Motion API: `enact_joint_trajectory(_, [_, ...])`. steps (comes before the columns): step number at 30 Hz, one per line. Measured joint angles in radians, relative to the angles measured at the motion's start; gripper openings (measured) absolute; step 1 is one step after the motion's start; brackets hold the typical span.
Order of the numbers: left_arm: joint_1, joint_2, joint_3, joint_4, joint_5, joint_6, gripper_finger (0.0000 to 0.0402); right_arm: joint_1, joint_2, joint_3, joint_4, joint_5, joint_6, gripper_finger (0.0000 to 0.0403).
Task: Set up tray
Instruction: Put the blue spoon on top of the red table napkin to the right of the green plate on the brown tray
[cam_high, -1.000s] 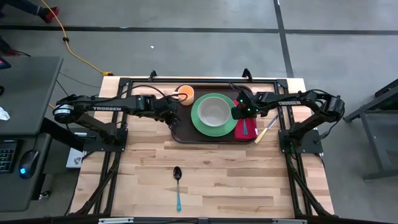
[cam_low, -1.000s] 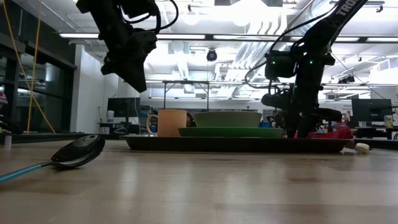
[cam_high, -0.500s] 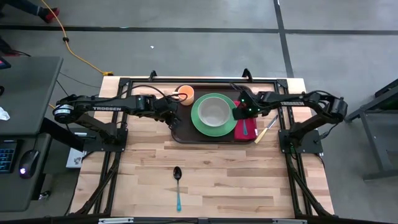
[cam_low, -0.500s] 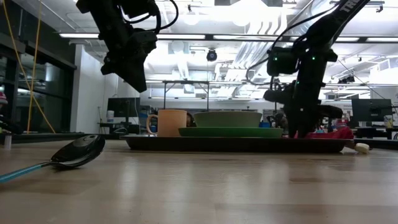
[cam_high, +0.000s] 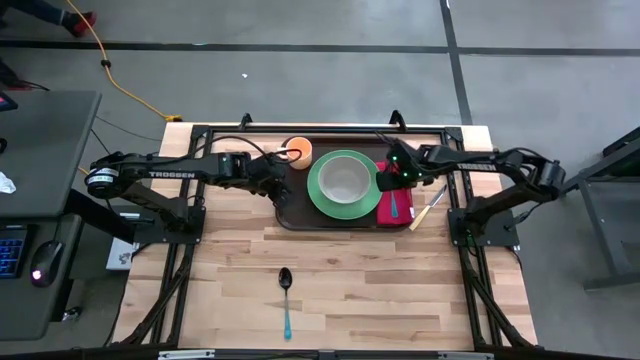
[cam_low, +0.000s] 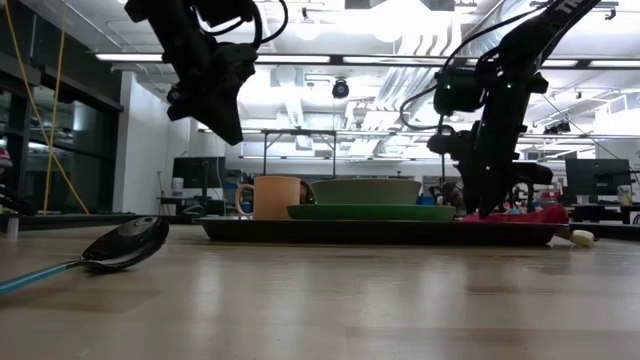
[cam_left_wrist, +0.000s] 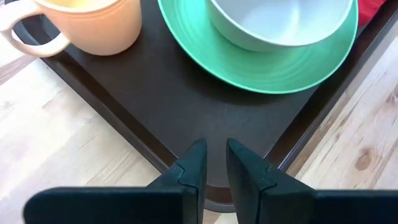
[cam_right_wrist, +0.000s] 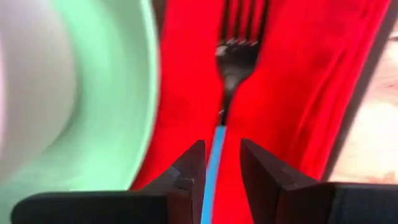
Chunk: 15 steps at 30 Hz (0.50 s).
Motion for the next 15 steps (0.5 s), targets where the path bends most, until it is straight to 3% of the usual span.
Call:
enact_joint_trajectory(8, [0.000, 0.000, 0.000, -0.001, 0.035, 0.000, 0.0092, 0.000, -0.118, 0.000, -0.003, -0.147, 0.000, 0.0078])
enact_joint_trajectory(15, [-0.038, 0.000, 0.000, -0.002, 0.104, -0.030, 0.0092, 0.000, -0.336, 0.000, -0.016, -0.164, -0.058, 0.0078])
